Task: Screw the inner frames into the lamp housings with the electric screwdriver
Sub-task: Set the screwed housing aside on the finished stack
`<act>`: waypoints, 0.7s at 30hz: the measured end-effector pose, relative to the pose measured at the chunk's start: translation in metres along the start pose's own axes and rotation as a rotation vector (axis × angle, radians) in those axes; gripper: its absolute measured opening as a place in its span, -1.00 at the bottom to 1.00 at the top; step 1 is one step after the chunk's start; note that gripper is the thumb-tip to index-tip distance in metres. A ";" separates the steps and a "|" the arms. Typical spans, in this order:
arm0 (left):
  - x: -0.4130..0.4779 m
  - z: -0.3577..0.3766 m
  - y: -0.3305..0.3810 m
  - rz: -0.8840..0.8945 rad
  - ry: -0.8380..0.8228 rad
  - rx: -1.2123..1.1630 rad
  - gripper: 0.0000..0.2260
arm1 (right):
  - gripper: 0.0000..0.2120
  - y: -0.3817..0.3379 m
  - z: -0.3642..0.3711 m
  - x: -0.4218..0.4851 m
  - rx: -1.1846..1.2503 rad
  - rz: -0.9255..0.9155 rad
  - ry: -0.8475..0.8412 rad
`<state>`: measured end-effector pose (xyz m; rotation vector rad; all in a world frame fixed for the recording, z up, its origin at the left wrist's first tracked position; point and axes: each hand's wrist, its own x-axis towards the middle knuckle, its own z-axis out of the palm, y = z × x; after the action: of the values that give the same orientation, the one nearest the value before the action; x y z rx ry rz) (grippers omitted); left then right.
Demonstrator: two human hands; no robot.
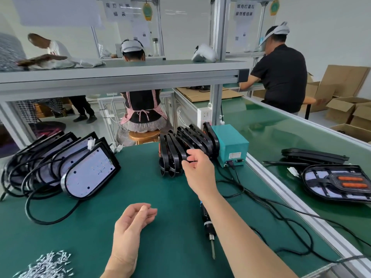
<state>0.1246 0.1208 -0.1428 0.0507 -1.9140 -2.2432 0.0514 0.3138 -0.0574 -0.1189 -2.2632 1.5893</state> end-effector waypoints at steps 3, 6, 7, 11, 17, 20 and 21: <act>0.000 0.001 0.000 -0.014 0.009 0.005 -0.84 | -0.68 -0.008 0.029 -0.006 -0.144 -0.126 -0.090; -0.001 0.001 0.000 -0.022 0.013 0.017 -0.84 | -0.63 -0.012 0.057 -0.003 -0.377 -0.179 -0.197; -0.001 0.002 0.000 -0.023 0.014 0.020 -0.84 | -0.60 -0.014 0.064 -0.001 -0.452 -0.166 -0.223; -0.001 0.002 0.004 -0.030 0.019 0.029 -0.85 | -0.58 -0.020 0.083 0.012 -0.701 -0.090 -0.283; -0.004 0.001 0.008 -0.050 0.016 0.067 -0.87 | -0.68 -0.015 0.080 0.030 -0.675 -0.108 -0.148; -0.004 0.000 0.009 -0.042 0.013 0.065 -0.87 | -0.62 -0.010 0.068 0.036 -0.570 -0.121 -0.075; -0.004 0.001 0.009 -0.039 0.013 0.066 -0.82 | -0.64 -0.008 0.065 0.037 -0.555 -0.137 -0.040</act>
<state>0.1297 0.1208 -0.1339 0.1121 -1.9975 -2.1976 -0.0039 0.2633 -0.0604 -0.0732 -2.6198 0.8699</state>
